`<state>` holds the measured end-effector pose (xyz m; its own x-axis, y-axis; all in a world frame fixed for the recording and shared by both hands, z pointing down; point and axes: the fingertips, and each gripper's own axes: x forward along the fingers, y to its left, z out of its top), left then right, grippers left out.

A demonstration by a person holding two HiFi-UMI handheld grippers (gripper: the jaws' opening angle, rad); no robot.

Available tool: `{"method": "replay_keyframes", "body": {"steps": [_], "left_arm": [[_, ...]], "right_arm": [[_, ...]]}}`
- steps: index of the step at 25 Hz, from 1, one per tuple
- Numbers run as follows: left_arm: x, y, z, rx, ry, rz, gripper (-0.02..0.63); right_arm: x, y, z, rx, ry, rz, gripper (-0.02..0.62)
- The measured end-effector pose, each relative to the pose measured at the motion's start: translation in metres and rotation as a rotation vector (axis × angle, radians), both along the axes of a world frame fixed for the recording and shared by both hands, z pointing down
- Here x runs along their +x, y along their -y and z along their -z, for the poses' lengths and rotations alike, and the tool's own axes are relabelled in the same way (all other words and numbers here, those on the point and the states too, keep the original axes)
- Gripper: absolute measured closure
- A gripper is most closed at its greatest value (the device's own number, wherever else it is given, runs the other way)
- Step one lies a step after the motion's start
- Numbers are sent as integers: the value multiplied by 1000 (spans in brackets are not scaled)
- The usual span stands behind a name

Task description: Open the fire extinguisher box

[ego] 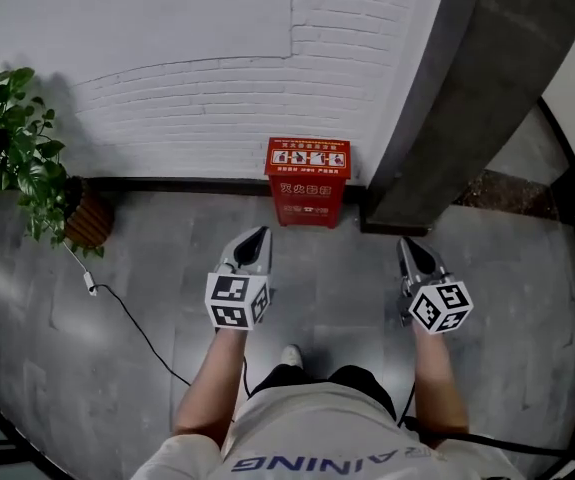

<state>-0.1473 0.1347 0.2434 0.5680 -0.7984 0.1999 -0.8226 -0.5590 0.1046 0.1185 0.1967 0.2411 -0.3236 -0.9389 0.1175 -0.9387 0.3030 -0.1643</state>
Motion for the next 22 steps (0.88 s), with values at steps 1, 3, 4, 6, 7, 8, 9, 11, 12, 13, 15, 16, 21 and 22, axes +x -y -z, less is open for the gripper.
{"method": "replay_keyframes", "body": {"steps": [1,3,4,6,7,8,9,11,12,13,15,16,21,22], "left_arm": [[-3,13,1,-2,-2,-2,601],[-5,33,0,-10,-1,-15,601],[-6,42,-1,-15,0,-20,601],[-7,61,-4,-24,-5,-19,601],[-6,70,-4,-28,-8,-18,601],[-5,79,-6,-29,-8,-18,601],[-3,88,-7,-30,-6,-19,601],[2,105,-10,-33,2,-18,601],[4,116,-12,-35,4,-15,601],[7,127,-13,-36,6,-11,601],[15,150,-14,-34,14,-4,601],[19,162,-14,-32,19,1,601],[44,230,-17,-42,49,47,601],[49,244,-19,-48,56,58,601]], "right_arm": [[-4,11,1,-5,-3,0,591],[-9,30,0,-18,-7,-3,591],[-10,38,-1,-25,-9,-4,591],[-11,56,-2,-32,-11,-4,591],[-10,65,-2,-33,-12,-4,591],[-9,75,-3,-33,-12,-3,591],[-8,84,-5,-34,-9,-2,591],[-4,104,-11,-41,-1,4,591],[-2,116,-13,-44,3,9,591],[1,128,-16,-47,6,14,591],[9,157,-22,-50,7,25,591],[13,172,-25,-52,7,31,591],[39,251,-35,-60,21,76,591],[43,265,-37,-64,24,91,591]]}}
